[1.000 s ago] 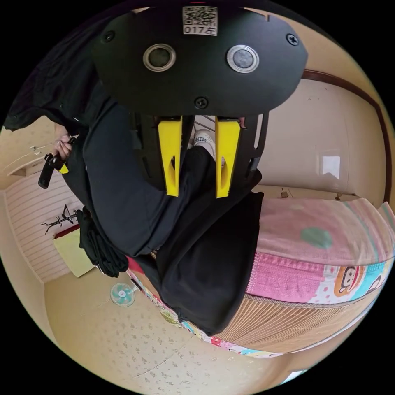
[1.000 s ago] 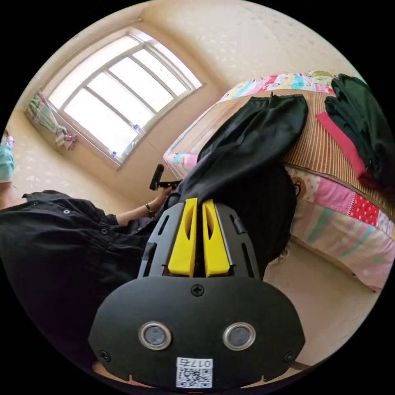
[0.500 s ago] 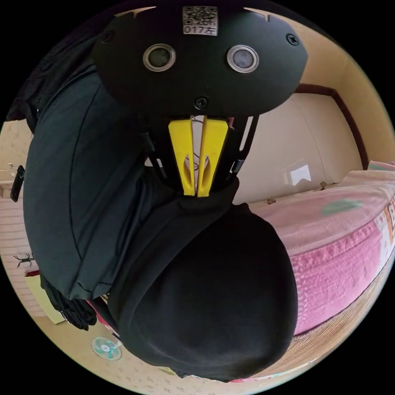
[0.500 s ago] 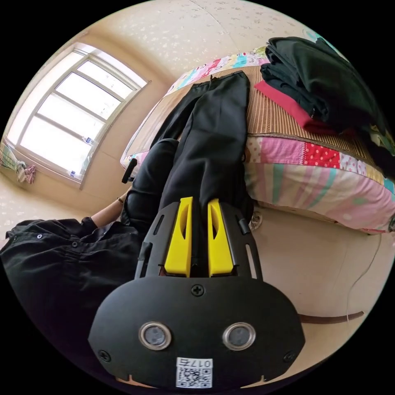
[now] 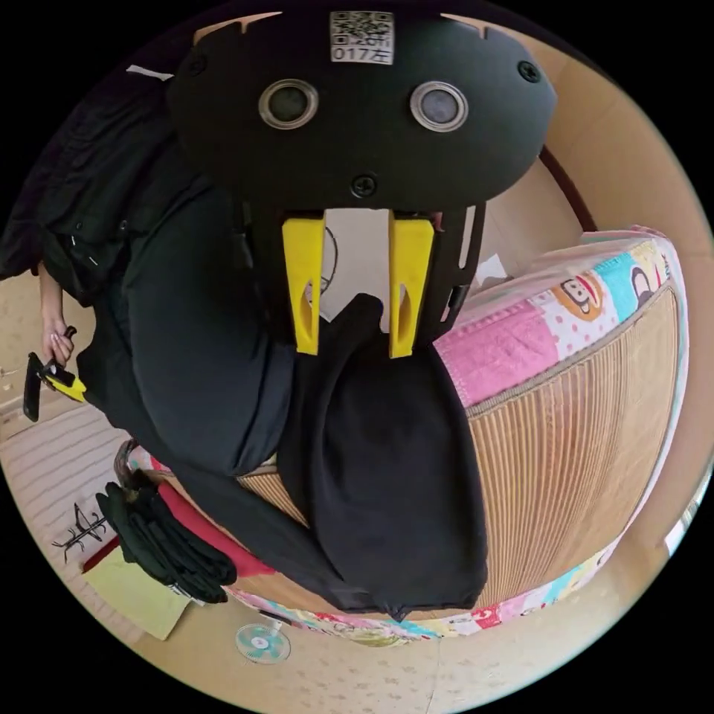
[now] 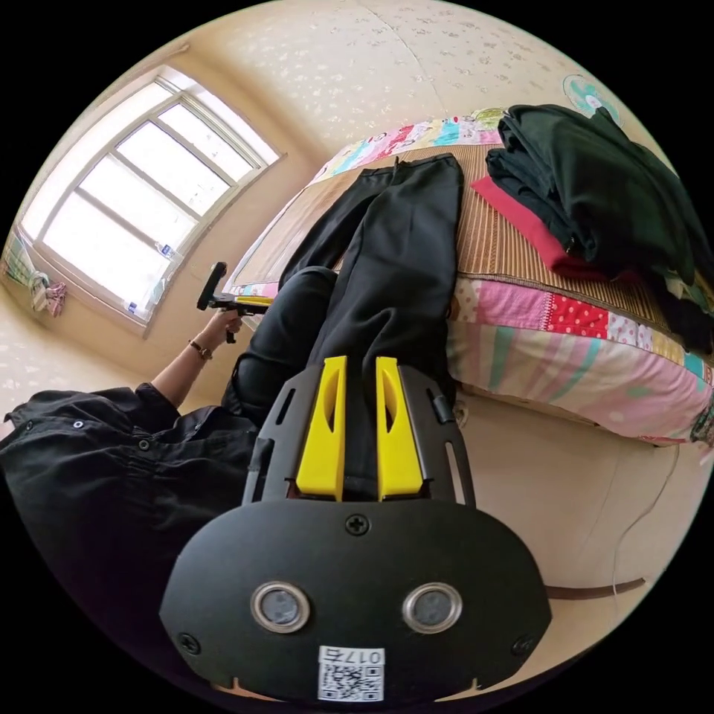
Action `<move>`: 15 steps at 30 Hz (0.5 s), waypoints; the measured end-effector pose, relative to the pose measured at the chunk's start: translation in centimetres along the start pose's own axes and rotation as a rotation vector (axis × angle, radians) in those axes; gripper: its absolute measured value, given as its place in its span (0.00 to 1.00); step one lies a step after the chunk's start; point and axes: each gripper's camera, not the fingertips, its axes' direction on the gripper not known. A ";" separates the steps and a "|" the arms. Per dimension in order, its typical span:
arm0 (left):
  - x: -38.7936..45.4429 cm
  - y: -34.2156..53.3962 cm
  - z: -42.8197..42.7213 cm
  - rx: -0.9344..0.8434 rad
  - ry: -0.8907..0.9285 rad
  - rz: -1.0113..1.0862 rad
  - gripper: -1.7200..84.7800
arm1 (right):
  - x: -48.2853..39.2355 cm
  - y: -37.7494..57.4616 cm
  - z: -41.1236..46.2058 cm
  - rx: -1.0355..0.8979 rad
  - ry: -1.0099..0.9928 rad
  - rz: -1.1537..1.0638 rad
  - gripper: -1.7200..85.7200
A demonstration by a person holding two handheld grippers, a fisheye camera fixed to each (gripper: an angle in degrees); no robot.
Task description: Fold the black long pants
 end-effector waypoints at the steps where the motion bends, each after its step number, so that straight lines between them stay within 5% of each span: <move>1: 0.5 -0.1 3.6 -0.041 0.036 -0.006 0.16 | 0.1 0.2 0.1 -0.008 -0.018 0.008 0.10; 8: 1.4 1.2 9.6 -0.052 0.107 -0.107 0.05 | 1.0 2.1 -2.9 0.003 -0.003 0.009 0.10; 15: 8.1 4.3 -10.6 0.111 0.160 0.206 0.02 | 2.5 4.4 -5.2 0.065 -0.068 0.043 0.09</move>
